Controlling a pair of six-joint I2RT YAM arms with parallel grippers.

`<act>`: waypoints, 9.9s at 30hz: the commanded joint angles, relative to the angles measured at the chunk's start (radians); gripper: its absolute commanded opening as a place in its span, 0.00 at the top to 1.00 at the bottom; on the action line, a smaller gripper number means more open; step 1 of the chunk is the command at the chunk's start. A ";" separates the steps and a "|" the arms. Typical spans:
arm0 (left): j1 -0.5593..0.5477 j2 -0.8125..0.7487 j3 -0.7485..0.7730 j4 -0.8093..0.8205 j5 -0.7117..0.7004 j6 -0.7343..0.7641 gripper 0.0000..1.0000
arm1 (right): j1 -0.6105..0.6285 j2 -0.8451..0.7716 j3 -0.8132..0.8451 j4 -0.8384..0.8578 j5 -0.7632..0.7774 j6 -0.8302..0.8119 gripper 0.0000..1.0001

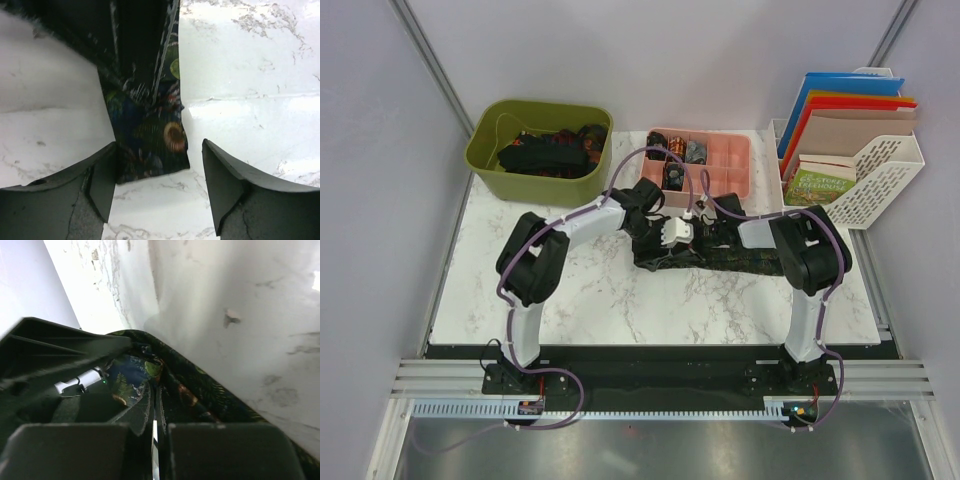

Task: Roll the ties
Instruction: Roll the tie at the center of the board.

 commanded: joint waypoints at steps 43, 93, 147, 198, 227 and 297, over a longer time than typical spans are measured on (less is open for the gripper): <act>0.047 -0.167 -0.170 0.230 0.142 -0.128 0.47 | 0.164 0.035 -0.151 0.176 0.234 0.247 1.00; -0.083 0.181 -0.023 -0.141 -0.168 0.103 0.83 | 0.037 -0.169 -0.183 0.193 -0.014 0.201 0.54; 0.136 -0.225 -0.193 0.091 0.208 -0.033 0.19 | 0.023 0.033 -0.123 -0.026 0.196 0.043 1.00; 0.018 -0.123 -0.317 0.184 -0.040 0.100 0.72 | 0.083 -0.057 -0.138 0.139 0.144 0.161 0.75; 0.084 -0.191 -0.309 0.158 0.004 0.094 0.41 | 0.118 0.004 -0.114 0.066 0.188 0.113 1.00; -0.123 0.166 -0.046 -0.078 -0.158 -0.073 0.67 | 0.095 -0.109 -0.082 0.088 0.055 0.130 0.82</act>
